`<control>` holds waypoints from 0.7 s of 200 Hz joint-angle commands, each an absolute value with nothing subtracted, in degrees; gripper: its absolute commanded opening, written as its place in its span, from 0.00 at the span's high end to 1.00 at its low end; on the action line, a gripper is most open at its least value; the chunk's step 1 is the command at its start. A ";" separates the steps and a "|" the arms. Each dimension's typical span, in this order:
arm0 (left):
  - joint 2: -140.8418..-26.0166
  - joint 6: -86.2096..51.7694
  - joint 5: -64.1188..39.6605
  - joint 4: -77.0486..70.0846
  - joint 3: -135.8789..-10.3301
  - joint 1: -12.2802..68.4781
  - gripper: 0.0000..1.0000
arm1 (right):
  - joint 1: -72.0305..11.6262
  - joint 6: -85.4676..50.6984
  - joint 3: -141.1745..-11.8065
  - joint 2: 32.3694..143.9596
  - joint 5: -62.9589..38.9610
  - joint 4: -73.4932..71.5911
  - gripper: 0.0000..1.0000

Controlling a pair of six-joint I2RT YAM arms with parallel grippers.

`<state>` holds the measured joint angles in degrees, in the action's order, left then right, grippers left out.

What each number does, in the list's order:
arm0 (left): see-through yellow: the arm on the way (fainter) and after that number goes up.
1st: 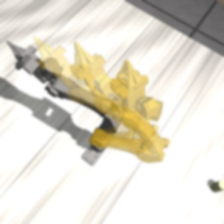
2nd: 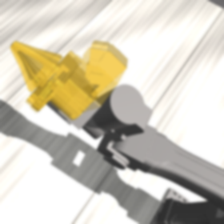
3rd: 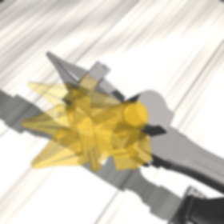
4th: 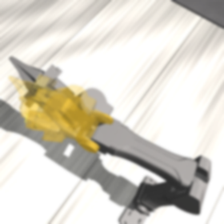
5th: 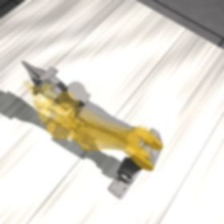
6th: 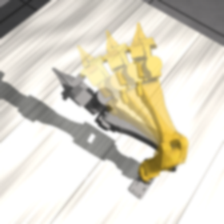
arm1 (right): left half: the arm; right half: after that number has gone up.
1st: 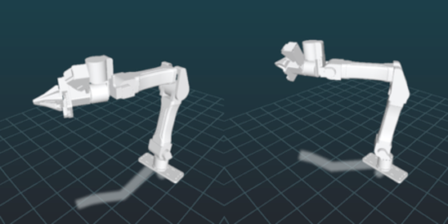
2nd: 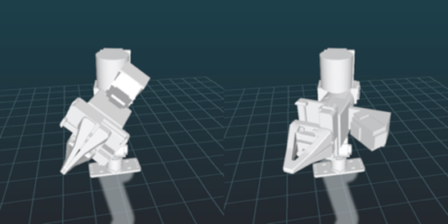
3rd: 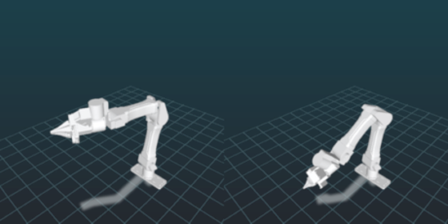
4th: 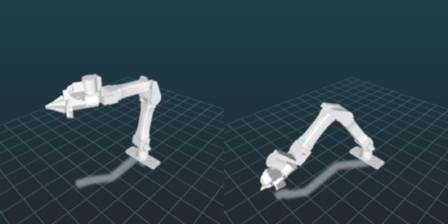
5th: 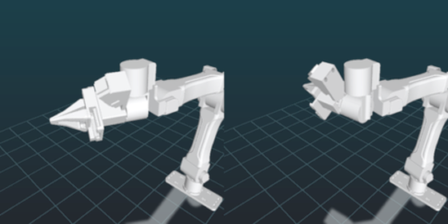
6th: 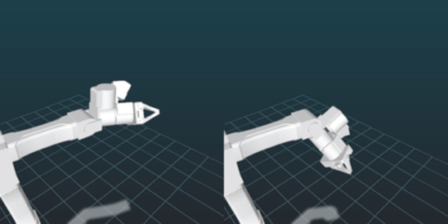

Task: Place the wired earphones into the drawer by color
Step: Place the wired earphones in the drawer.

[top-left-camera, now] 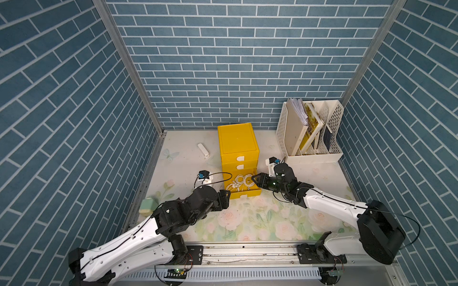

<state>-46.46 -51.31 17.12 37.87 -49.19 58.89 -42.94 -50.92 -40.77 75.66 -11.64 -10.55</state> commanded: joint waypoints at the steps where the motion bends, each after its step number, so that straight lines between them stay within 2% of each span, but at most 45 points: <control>1: -49.83 -45.91 18.81 33.93 -54.85 58.14 0.14 | -42.89 -48.69 -38.74 70.99 -12.01 -7.86 0.62; 28: -57.69 -38.81 12.58 31.80 -63.45 49.86 0.13 | -44.46 -52.74 -30.67 63.46 -11.18 -10.92 0.68; 65: -68.81 -30.13 -2.89 25.60 -74.51 32.76 0.16 | -52.57 -58.45 -19.71 59.52 -4.45 -20.48 1.00; 73: -72.61 -28.01 -4.58 25.85 -78.88 30.42 0.21 | -55.44 -59.26 -18.15 60.15 -0.63 -23.21 1.00; 91: -81.92 -22.50 -5.11 27.85 -89.06 27.56 0.42 | -63.04 -60.02 -14.97 62.37 10.33 -31.35 1.00; 105: -87.95 -19.30 -3.29 28.26 -95.64 26.23 0.52 | -68.35 -60.34 -13.61 64.69 19.40 -35.79 1.00; 122: -95.16 -17.19 -4.85 27.79 -102.83 24.52 0.56 | -72.71 -59.47 -13.45 67.87 28.91 -39.40 1.00; 140: -104.00 -14.55 -6.17 29.53 -111.32 24.04 0.58 | -73.99 -56.24 -15.55 74.43 31.51 -43.91 1.00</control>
